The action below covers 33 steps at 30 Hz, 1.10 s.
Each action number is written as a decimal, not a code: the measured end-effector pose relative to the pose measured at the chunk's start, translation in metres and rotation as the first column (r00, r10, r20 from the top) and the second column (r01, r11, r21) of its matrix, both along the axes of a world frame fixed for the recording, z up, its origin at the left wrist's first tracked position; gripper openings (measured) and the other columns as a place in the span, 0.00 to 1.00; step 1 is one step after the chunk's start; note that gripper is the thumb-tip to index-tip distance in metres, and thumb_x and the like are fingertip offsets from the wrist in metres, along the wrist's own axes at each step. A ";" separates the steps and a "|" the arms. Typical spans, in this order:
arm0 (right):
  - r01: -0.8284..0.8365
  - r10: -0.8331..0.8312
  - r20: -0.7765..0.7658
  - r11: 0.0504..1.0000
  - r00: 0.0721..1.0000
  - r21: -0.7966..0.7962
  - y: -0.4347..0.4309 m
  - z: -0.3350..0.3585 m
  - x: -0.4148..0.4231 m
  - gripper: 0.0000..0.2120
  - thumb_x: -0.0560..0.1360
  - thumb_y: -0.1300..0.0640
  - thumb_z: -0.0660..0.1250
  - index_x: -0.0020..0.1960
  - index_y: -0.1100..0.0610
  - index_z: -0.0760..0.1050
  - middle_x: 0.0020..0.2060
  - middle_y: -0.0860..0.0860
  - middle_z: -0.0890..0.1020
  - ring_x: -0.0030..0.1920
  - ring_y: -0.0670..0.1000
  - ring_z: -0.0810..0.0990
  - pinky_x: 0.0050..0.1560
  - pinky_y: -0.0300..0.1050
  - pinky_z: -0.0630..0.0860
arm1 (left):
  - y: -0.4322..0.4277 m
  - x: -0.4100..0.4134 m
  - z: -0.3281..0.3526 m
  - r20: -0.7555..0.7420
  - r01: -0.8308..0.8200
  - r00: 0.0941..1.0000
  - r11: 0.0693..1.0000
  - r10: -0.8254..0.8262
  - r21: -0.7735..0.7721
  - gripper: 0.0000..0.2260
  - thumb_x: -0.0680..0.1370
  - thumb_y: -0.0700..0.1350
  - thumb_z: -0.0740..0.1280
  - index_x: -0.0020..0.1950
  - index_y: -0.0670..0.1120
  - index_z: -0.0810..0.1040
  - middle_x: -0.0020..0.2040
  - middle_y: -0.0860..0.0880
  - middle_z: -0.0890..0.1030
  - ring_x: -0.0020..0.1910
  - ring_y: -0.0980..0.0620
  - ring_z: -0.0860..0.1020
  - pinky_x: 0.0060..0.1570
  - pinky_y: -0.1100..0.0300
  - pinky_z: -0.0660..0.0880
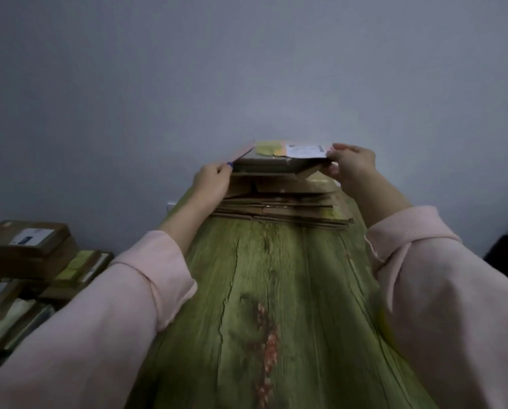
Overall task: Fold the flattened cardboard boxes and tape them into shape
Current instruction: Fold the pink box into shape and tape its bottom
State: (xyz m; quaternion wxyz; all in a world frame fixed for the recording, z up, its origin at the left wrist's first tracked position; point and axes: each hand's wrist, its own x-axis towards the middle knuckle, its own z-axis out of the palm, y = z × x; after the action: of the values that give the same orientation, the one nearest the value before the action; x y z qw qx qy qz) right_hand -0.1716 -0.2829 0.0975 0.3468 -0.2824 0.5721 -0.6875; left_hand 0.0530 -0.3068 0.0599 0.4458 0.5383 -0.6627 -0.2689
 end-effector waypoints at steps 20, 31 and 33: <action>-0.156 0.155 0.051 0.988 0.987 0.013 0.280 -0.084 0.093 0.14 0.77 0.69 0.62 0.58 0.56 0.76 0.50 0.53 0.82 0.47 0.49 0.82 0.44 0.38 0.81 | 0.269 0.094 -0.083 -0.324 -0.199 0.935 0.968 0.142 -0.152 0.13 0.78 0.39 0.58 0.59 0.42 0.79 0.58 0.52 0.79 0.58 0.66 0.74 0.57 0.75 0.67; 0.067 0.010 -0.871 0.997 0.491 0.049 0.283 -0.075 0.090 0.15 0.75 0.59 0.66 0.61 0.58 0.75 0.59 0.54 0.77 0.63 0.52 0.73 0.60 0.43 0.67 | 0.261 0.077 -0.052 0.182 -0.050 0.980 0.987 0.078 -0.154 0.19 0.80 0.50 0.58 0.70 0.46 0.68 0.74 0.51 0.63 0.74 0.56 0.56 0.71 0.57 0.53; -0.042 0.039 -0.928 0.999 0.370 0.026 0.264 -0.061 0.101 0.17 0.76 0.58 0.65 0.65 0.58 0.73 0.65 0.55 0.74 0.67 0.54 0.69 0.68 0.47 0.64 | 0.241 0.061 -0.042 0.344 0.052 0.939 0.991 -0.007 -0.120 0.24 0.82 0.52 0.54 0.76 0.47 0.58 0.78 0.51 0.53 0.76 0.55 0.47 0.73 0.55 0.47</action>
State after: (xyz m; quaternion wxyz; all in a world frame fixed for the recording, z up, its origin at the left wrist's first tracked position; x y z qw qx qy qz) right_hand -0.0709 -0.0184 0.0363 -0.0172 -0.6336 0.6603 -0.4029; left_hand 0.1143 -0.0656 0.0178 0.3527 0.5375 -0.7539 -0.1351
